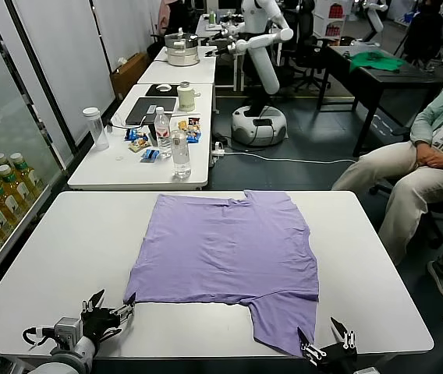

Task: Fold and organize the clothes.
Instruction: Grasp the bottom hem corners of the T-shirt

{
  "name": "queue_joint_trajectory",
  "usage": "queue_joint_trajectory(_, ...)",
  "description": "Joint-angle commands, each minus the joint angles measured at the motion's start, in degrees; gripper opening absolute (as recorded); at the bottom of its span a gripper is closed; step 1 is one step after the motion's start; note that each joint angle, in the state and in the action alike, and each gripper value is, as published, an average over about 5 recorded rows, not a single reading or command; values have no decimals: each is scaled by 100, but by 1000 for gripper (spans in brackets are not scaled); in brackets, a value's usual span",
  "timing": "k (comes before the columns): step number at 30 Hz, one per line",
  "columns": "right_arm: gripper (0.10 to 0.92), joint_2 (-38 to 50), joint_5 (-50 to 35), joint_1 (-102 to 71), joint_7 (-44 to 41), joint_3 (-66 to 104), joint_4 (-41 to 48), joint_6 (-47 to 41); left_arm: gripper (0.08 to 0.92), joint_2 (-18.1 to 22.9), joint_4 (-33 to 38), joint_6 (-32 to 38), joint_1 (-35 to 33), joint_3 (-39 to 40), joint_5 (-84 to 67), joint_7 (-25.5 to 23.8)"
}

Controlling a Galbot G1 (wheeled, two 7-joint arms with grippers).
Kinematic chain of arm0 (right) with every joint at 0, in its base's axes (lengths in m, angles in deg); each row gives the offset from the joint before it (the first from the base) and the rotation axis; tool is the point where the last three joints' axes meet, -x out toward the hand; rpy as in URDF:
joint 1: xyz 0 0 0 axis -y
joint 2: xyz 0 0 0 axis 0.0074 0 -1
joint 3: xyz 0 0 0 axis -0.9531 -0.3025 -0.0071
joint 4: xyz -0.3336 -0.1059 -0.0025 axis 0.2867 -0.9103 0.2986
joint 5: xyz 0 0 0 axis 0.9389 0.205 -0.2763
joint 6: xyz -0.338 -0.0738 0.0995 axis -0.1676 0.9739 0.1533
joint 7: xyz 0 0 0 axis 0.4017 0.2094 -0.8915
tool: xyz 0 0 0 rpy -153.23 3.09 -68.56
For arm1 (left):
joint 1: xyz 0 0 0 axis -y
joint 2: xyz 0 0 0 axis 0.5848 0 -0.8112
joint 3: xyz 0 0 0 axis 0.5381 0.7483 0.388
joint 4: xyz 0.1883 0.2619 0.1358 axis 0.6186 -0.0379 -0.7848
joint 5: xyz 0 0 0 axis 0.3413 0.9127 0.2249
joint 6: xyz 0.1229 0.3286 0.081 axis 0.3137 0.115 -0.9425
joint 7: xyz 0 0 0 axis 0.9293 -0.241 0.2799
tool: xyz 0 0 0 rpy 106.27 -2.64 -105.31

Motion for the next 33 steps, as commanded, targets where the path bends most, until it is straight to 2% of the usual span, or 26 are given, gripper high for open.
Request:
queue_joint_trajectory(1, 771, -53, -136, -70, 43, -124, 46, -2, 820, 25, -160, -27, 29, 8, -60, -99)
queue_joint_trajectory(3, 716, -46, -230, -56, 50, -139, 70, -2, 805, 30, -152, -14, 22, 17, -69, -117)
queue_joint_trajectory(6, 630, -33, -471, -26, 50, -152, 105, -6, 740, 50, -126, -14, -1, 47, -73, -130)
queue_joint_trajectory(18, 284, -40, -733, 74, -87, -136, 147, 193, 394, 152, 11, -2, -68, 121, -53, -161)
queue_joint_trajectory(23, 148, 101, -779, -22, -187, 69, -91, 236, 246, 143, 343, 170, -265, 75, 152, -133)
queue_joint_trajectory(28, 113, 364, -751, -601, -276, 551, -776, 213, 115, 57, 1122, 433, -1138, -19, 527, 1)
queue_joint_trajectory(33, 113, 487, -651, -1168, -329, 970, -1285, 172, 87, -57, 1406, 435, -1764, -102, 414, 209)
